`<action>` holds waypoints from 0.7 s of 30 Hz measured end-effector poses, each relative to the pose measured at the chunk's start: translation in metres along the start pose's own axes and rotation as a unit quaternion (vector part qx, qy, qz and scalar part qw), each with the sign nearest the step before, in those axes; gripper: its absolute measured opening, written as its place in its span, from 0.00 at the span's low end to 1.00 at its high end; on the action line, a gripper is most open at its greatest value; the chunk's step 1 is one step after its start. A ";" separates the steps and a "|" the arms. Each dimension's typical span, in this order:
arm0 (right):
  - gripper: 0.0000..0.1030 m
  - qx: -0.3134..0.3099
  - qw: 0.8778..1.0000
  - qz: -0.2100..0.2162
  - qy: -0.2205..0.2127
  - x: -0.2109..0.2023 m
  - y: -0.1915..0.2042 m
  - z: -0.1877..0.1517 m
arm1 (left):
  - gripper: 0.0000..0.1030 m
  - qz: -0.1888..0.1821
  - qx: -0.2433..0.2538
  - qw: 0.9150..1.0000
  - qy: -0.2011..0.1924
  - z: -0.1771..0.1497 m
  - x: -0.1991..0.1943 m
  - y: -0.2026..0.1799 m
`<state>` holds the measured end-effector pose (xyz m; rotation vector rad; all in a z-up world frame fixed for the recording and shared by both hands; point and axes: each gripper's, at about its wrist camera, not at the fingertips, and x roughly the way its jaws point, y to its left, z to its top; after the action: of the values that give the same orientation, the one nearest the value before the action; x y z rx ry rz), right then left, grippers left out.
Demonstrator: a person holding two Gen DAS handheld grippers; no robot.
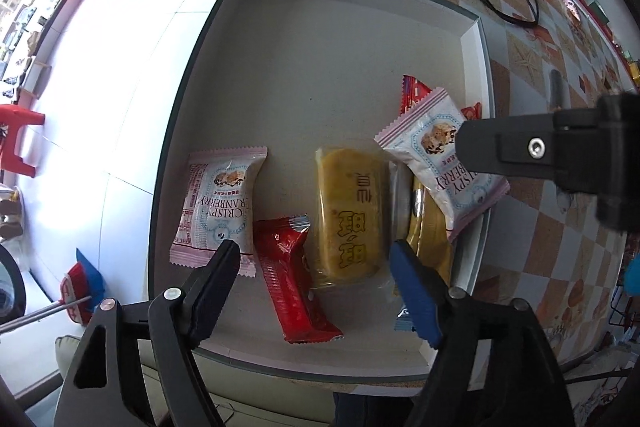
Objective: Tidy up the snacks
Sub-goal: 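Open both tools to drop the yellow and pink packets into the tray, then move both tools from the tray toward the pink bar and tube snack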
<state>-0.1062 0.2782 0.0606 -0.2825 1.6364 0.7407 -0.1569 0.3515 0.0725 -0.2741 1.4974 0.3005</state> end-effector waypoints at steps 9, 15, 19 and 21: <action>0.99 0.059 0.998 -0.008 -0.030 -0.024 -0.052 -0.012 | 0.78 0.018 0.008 1.000 -0.008 0.007 -0.008 -0.014; 0.99 0.130 0.990 -0.013 -0.049 -0.039 -0.104 -0.020 | 0.78 0.021 0.031 0.999 -0.022 0.013 -0.021 -0.040; 0.99 0.179 0.982 -0.019 -0.050 -0.044 -0.149 -0.029 | 0.78 0.017 0.054 0.998 -0.028 0.020 -0.027 -0.064; 0.99 0.204 0.977 -0.026 -0.050 -0.047 -0.172 -0.033 | 0.78 0.015 0.066 0.997 -0.032 0.022 -0.030 -0.075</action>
<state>-0.0244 0.1162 0.0537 0.0068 1.6367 0.3604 -0.1107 0.2891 0.1036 -0.1347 1.4522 0.2316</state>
